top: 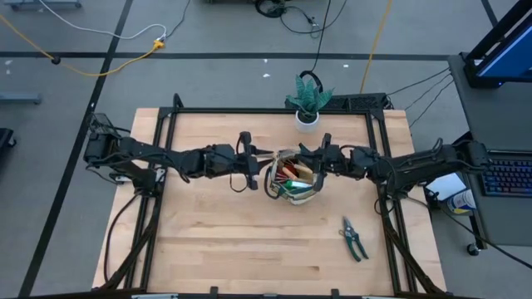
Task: Pick & Place Garden tools in Gardening bag
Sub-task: Put the brown trowel into the gardening bag
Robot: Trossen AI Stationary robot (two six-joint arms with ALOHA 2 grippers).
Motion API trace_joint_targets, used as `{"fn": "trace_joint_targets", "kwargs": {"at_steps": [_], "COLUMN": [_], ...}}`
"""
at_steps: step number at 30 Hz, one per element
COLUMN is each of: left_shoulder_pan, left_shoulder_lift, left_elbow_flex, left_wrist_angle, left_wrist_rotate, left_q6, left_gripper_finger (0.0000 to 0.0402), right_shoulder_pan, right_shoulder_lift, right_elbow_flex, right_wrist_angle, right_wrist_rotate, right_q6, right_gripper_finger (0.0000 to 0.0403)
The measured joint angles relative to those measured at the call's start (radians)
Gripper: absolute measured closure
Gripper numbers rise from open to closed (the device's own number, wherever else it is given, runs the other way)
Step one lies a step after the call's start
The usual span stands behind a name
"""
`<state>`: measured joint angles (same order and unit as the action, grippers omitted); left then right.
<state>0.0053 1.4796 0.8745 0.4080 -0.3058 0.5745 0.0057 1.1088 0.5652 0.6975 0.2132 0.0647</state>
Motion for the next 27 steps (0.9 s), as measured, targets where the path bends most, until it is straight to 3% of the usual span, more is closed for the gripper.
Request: {"fn": "trace_joint_targets", "kwargs": {"at_steps": [9, 16, 21, 27], "left_shoulder_pan": [-0.001, 0.000, 0.008, 0.013], "left_shoulder_lift": [0.000, 0.000, 0.000, 0.000], "left_elbow_flex": [0.000, 0.000, 0.000, 0.000], "left_wrist_angle": [-0.007, -0.008, -0.007, -0.007], "left_wrist_rotate": [-0.011, -0.053, -0.062, -0.063], "left_q6": [-0.024, -0.027, -0.025, -0.036], "left_gripper_finger": [0.0208, 0.0196, 0.0201, 0.0198], "right_shoulder_pan": [0.003, 0.051, 0.115, 0.223], "right_shoulder_lift": [-0.008, -0.109, -0.199, -0.247], "right_elbow_flex": [0.000, 0.000, 0.000, 0.000], "right_wrist_angle": [-0.065, -0.180, -0.228, -0.325], "right_wrist_rotate": [0.006, 0.190, 0.246, 0.415], "right_q6": [0.027, -0.020, -0.025, -0.021], "right_gripper_finger": [0.0402, 0.0403, 0.0403, 0.0403]}}
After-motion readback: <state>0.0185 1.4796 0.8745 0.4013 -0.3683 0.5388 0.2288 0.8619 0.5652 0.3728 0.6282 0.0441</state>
